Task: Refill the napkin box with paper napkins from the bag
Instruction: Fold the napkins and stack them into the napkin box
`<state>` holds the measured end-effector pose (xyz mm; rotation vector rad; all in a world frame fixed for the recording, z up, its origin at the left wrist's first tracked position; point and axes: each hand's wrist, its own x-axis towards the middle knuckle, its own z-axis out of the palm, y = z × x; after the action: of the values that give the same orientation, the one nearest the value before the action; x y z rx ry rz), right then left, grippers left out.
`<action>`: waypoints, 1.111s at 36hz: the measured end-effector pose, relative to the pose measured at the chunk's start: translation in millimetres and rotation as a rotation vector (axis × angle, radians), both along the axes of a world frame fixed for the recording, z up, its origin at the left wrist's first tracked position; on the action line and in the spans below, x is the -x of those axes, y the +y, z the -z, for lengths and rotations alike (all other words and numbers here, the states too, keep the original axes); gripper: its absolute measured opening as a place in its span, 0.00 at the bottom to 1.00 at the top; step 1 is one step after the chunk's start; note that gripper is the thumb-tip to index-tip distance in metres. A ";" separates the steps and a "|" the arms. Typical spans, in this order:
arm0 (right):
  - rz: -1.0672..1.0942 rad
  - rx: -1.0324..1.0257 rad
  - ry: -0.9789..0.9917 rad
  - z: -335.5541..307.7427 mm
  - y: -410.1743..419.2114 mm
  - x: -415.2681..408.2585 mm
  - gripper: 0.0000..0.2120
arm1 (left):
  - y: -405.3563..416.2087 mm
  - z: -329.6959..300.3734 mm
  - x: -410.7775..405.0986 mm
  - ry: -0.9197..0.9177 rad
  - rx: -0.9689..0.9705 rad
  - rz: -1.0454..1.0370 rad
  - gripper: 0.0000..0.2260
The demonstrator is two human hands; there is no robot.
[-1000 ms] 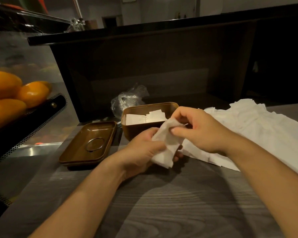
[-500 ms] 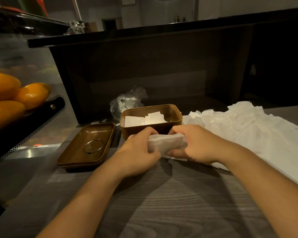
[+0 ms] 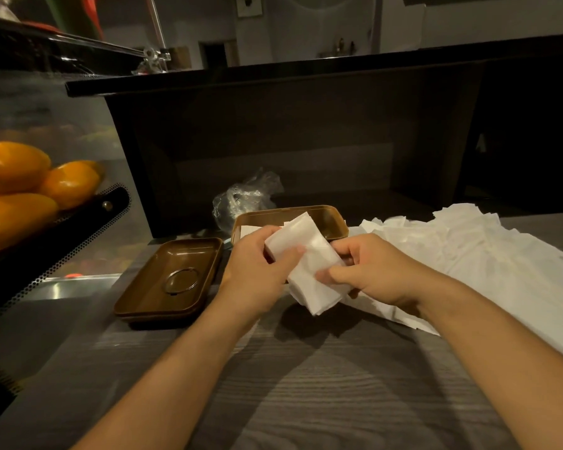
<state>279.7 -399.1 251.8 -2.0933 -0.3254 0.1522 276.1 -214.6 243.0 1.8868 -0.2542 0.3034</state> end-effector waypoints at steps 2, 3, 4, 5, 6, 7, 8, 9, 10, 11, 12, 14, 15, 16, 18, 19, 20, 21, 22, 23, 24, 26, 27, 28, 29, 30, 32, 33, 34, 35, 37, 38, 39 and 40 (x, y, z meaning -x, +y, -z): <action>0.010 -0.024 0.025 -0.9 1.0 0.9 0.08 | -0.6 -4.4 0.0 -0.087 -0.079 0.011 0.08; 0.024 -0.042 0.032 -1.9 1.6 1.1 0.08 | -1.1 -8.7 -0.7 -0.130 -0.115 0.021 0.06; 0.042 -0.070 0.042 -3.1 2.3 1.4 0.07 | -1.7 -13.3 -2.1 -0.168 -0.148 0.029 0.05; 0.061 -0.114 0.056 -4.7 2.7 1.3 0.06 | -2.9 -19.7 -4.5 -0.193 -0.176 0.034 0.05; 0.081 -0.168 0.071 -5.9 3.0 1.0 0.06 | -3.6 -26.2 -8.5 -0.203 -0.210 0.030 0.05; 0.106 -0.224 0.083 -7.0 3.3 0.4 0.06 | -4.7 -33.3 -12.6 -0.200 -0.260 0.022 0.05; 0.138 -0.280 0.088 -8.1 3.5 0.2 0.05 | -5.9 -39.0 -17.6 -0.190 -0.316 0.010 0.06; 0.175 -0.336 0.085 -9.2 3.0 -0.4 0.05 | -8.0 -43.8 -23.2 -0.168 -0.346 -0.001 0.07; 0.212 -0.396 0.077 -9.9 2.6 -1.2 0.05 | -9.9 -46.5 -28.8 -0.127 -0.333 -0.012 0.09; 0.246 -0.454 0.071 -10.8 3.0 -2.6 0.06 | -12.4 -48.4 -32.8 -0.063 -0.272 -0.009 0.12; 0.275 -0.500 0.070 -11.7 3.3 -4.0 0.07 | -15.8 -49.1 -35.6 0.022 -0.193 0.002 0.14; 0.303 -0.541 0.082 -13.8 4.0 -6.9 0.09 | -21.8 -48.4 -39.0 0.097 -0.149 0.018 0.18; 0.301 -0.532 0.090 -15.2 4.5 -8.3 0.10 | -23.4 -47.4 -41.6 0.068 -0.207 0.015 0.19; 0.294 -0.501 0.094 -17.9 4.6 -10.2 0.10 | -24.0 -47.3 -45.9 0.038 -0.264 0.009 0.20; 0.287 -0.391 0.062 -24.3 4.1 -13.7 0.09 | -23.9 -50.1 -52.8 0.019 -0.324 -0.021 0.21; 0.300 -0.322 0.023 -28.3 3.6 -17.4 0.07 | -23.2 -51.7 -58.7 0.038 -0.330 -0.020 0.20; 0.327 -0.247 -0.023 -32.2 2.5 -21.6 0.05 | -22.7 -53.7 -64.3 0.080 -0.334 -0.013 0.19; 0.357 -0.169 -0.068 -36.5 1.3 -26.2 0.03 | -22.8 -55.1 -70.1 0.131 -0.344 -0.005 0.17; 0.381 -0.100 -0.104 -40.6 -0.4 -30.8 0.03 | -23.0 -56.3 -76.1 0.178 -0.374 -0.006 0.15; 0.396 -0.051 -0.128 -43.6 -1.9 -34.7 0.04 | -23.0 -56.5 -81.7 0.213 -0.414 -0.016 0.14; 0.405 -0.022 -0.143 -45.7 -3.7 -37.8 0.04 | -23.5 -55.9 -87.3 0.248 -0.441 -0.026 0.12; 0.418 -0.004 -0.161 -47.1 -8.7 -40.0 0.05 | -25.8 -53.9 -97.4 0.320 -0.452 -0.031 0.11; 0.425 0.000 -0.173 -46.3 -11.8 -39.1 0.05 | -28.0 -52.8 -101.2 0.352 -0.449 -0.022 0.11; 0.432 0.003 -0.184 -44.4 -14.6 -37.7 0.06 | -30.3 -51.9 -104.2 0.380 -0.438 -0.016 0.12; 0.438 0.001 -0.192 -41.9 -17.5 -36.3 0.06 | -32.9 -51.0 -108.2 0.397 -0.425 -0.016 0.14; 0.442 -0.008 -0.195 -39.0 -20.1 -34.5 0.07 | -35.3 -50.1 -111.8 0.411 -0.419 -0.020 0.16; 0.451 -0.042 -0.192 -34.6 -23.5 -31.6 0.07 | -38.6 -48.2 -117.9 0.447 -0.415 -0.032 0.18; 0.452 -0.062 -0.187 -33.2 -24.6 -30.3 0.07 | -40.0 -47.3 -120.0 0.469 -0.417 -0.033 0.19; 0.452 -0.082 -0.182 -32.2 -25.2 -29.3 0.07 | -41.1 -46.6 -121.6 0.494 -0.421 -0.030 0.19; 0.450 -0.100 -0.180 -31.5 -25.5 -28.4 0.06 | -42.4 -45.6 -123.3 0.520 -0.428 -0.025 0.19; 0.444 -0.118 -0.187 -30.7 -26.0 -27.0 0.06 | -44.5 -43.8 -124.1 0.547 -0.467 -0.019 0.20; 0.439 -0.124 -0.193 -30.2 -26.3 -26.5 0.06 | -45.0 -42.6 -124.7 0.544 -0.495 -0.027 0.20; 0.432 -0.134 -0.200 -29.8 -26.7 -25.8 0.06 | -45.4 -42.0 -124.7 0.540 -0.533 -0.035 0.21; 0.425 -0.147 -0.206 -29.4 -26.8 -25.1 0.07 | -45.6 -41.9 -123.3 0.543 -0.576 -0.041 0.23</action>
<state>304.8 -425.9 281.2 -1.9862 -0.0070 -0.3316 399.4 -260.1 285.0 2.4576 0.0799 -0.2942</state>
